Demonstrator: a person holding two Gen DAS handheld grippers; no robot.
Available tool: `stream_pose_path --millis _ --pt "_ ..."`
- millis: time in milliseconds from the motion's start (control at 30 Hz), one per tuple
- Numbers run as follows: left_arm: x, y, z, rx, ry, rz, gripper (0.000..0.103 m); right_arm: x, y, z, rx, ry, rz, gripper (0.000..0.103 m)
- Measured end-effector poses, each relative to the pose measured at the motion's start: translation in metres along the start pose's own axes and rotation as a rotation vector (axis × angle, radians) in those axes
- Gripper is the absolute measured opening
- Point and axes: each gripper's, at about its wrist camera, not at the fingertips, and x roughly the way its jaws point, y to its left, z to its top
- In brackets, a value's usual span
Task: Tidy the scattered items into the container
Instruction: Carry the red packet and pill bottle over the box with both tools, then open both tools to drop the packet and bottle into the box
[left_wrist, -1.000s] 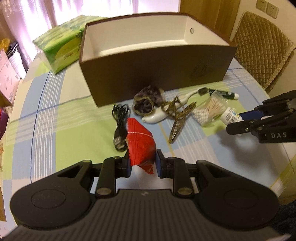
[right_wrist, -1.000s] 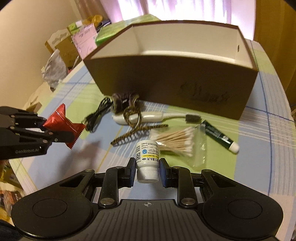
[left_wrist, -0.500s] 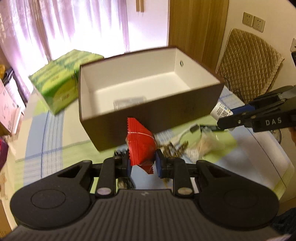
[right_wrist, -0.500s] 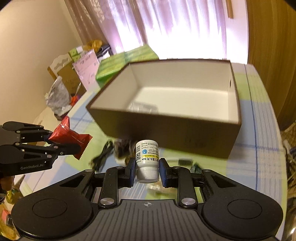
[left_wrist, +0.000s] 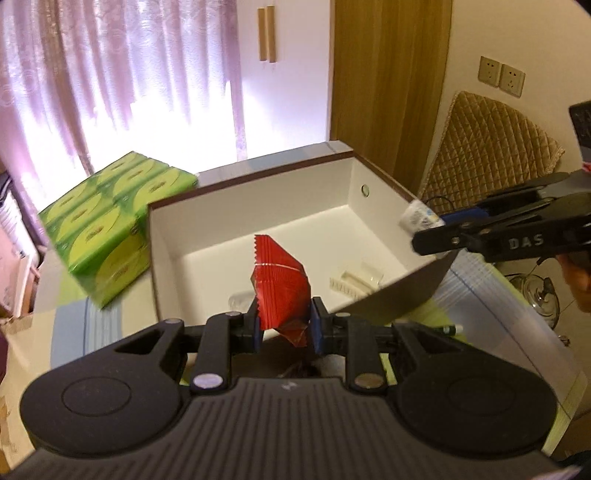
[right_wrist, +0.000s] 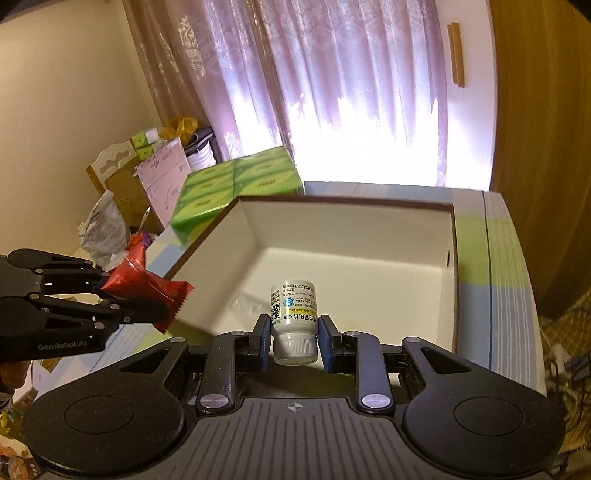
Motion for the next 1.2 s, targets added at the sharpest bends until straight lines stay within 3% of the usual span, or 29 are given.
stream_pose_path --millis 333,767,1200 --pt "0.06 0.011 0.036 0.031 0.055 -0.064 0.021 0.047 -0.031 0.032 -0.029 0.038 -0.051 0.029" --pt "0.132 0.03 0.055 0.038 0.151 -0.082 0.021 0.106 -0.048 0.04 -0.088 0.142 -0.09 0.029" --pt "0.206 0.063 0.05 -0.105 0.34 -0.094 0.021 0.172 -0.065 0.043 -0.099 0.321 -0.168 0.029"
